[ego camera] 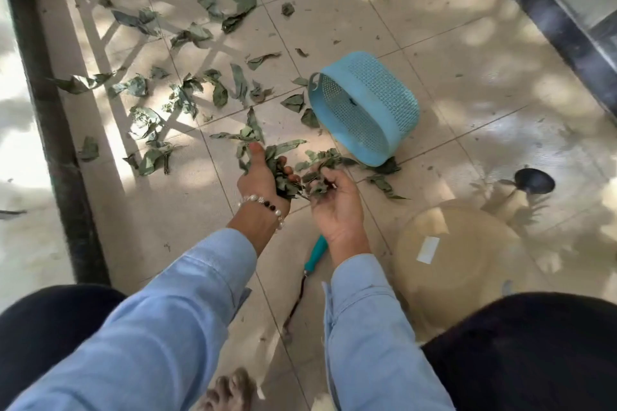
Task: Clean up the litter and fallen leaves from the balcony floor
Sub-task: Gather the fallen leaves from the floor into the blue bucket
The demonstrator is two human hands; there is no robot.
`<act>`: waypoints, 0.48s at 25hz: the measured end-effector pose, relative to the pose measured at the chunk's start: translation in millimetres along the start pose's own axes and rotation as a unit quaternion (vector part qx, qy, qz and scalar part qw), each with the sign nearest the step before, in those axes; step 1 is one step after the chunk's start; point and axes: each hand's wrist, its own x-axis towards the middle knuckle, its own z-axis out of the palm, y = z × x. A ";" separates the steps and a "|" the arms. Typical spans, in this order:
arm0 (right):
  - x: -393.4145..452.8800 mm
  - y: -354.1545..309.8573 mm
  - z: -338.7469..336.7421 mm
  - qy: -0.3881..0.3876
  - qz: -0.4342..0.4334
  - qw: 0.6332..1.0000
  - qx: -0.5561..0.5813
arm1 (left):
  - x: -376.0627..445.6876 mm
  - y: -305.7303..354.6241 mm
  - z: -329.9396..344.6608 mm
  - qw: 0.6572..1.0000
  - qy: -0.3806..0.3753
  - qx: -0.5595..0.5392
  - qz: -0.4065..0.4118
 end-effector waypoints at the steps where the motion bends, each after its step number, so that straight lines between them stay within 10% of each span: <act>1: -15.3 -2.4 12.7 0.000 -0.007 1.000 0.012 | -21.3 2.9 6.3 0.999 0.016 -0.030 -0.008; 12: -240.5 -127.0 249.8 -0.003 -0.134 0.970 -0.201 | -317.6 137.0 143.2 0.995 0.021 0.083 0.052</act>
